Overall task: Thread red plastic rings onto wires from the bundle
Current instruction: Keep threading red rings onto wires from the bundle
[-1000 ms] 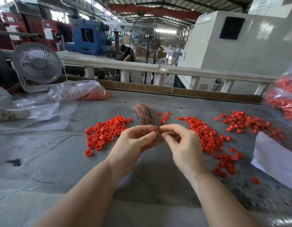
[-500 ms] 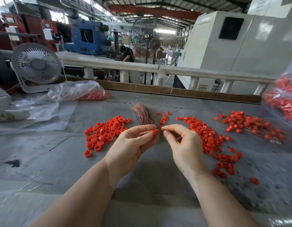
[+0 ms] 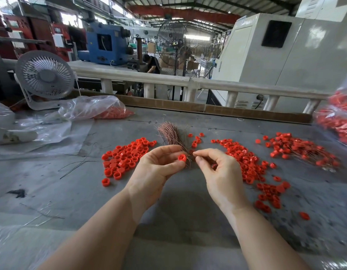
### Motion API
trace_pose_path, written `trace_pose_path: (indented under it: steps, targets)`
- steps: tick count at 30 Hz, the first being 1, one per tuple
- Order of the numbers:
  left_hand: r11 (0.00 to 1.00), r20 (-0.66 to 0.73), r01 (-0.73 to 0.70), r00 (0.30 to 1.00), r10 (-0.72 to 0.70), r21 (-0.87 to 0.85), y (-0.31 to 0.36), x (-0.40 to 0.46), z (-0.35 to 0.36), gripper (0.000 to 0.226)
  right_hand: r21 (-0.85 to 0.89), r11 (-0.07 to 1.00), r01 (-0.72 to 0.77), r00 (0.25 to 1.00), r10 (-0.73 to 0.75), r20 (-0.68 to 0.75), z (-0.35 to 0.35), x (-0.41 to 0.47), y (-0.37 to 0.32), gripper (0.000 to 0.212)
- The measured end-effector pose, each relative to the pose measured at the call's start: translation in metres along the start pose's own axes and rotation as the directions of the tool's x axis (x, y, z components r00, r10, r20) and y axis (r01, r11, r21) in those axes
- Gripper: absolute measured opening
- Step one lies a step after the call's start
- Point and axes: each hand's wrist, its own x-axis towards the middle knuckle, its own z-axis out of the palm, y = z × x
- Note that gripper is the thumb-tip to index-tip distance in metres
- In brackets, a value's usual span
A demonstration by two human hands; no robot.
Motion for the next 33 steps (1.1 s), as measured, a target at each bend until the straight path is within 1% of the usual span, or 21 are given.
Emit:
trace_pose_path:
  steps: [6,14,26,33]
  targets:
    - [0.983,-0.019,-0.105,0.994,0.109,0.152,-0.0033,0.0025,-0.0027,0.035,0.003,1.000,0.013,1.000,-0.013,0.002,0.0010,0.0006,0.0013,0.011]
    - [0.956,-0.015,-0.171,0.984,0.180,0.238,-0.0036,0.0038,-0.0034,0.037,-0.006,1.000,0.018,1.000,-0.018,0.009,0.0014,0.0013,0.0009,0.011]
    - [0.947,0.002,-0.194,0.980,0.200,0.256,-0.0052,0.0033,-0.0024,0.034,-0.016,1.000,0.006,1.000,-0.006,0.027,0.0002,0.0011,0.0003,0.010]
    - [0.962,0.002,-0.174,0.984,0.178,0.210,-0.0059,0.0034,-0.0014,0.029,-0.017,1.000,0.009,1.000,-0.008,0.021,0.0000,0.0010,-0.0008,0.010]
